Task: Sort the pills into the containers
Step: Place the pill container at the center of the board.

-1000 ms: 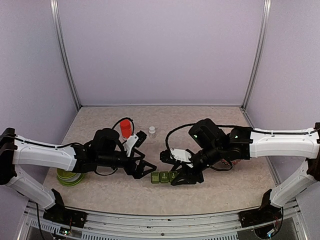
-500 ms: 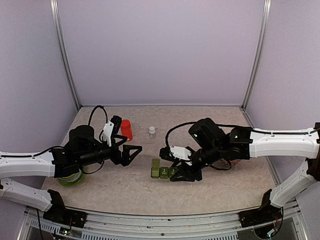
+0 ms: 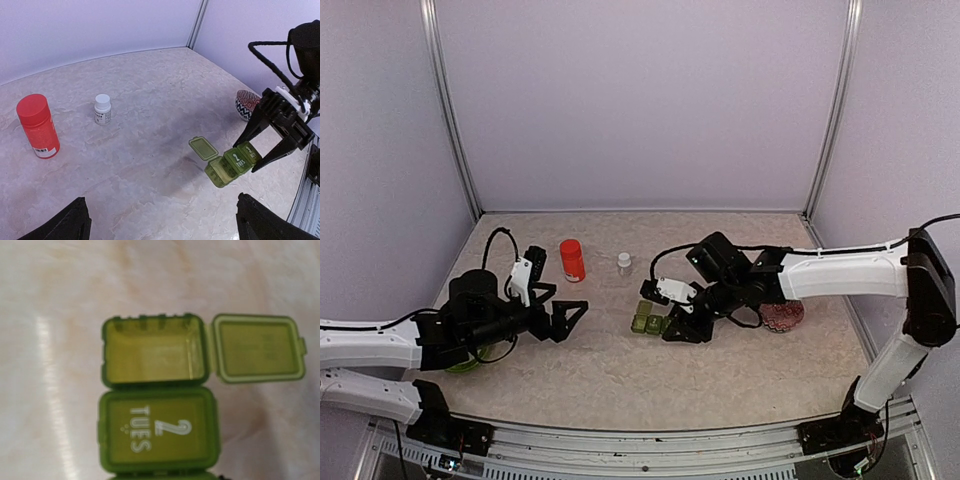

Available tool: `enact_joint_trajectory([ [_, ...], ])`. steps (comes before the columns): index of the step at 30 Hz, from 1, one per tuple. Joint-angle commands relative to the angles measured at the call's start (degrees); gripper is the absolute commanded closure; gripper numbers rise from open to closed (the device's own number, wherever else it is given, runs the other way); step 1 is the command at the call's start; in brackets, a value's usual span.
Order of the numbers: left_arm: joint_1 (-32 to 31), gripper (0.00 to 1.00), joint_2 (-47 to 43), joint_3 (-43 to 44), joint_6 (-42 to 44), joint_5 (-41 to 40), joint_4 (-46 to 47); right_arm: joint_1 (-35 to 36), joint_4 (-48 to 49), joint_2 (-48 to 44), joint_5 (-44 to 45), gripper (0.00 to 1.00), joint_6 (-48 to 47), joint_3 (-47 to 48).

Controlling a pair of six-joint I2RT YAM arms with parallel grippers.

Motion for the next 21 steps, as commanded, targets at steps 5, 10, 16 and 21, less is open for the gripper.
enact_joint_trajectory([
  [5, 0.3, 0.01, -1.6, -4.1, -1.5, -2.4, 3.7, -4.4, 3.6, 10.0, 0.6, 0.67, -3.8, 8.4],
  [10, 0.4, 0.01, -1.8, -6.1, -1.1, -2.6, 5.7, -6.5, 5.0, 15.6, 0.3, 0.66, -5.2, 10.8],
  [16, 0.7, 0.01, -1.9, -7.5, -0.3, -2.6, 7.2, -7.3, 6.2, 19.8, 0.2, 0.65, -5.8, 12.1],
  [21, 0.9, 0.01, -2.7, -8.4, 0.4, -2.7, 7.7, -7.9, 6.4, 22.4, 0.9, 0.64, -6.0, 13.2],
])
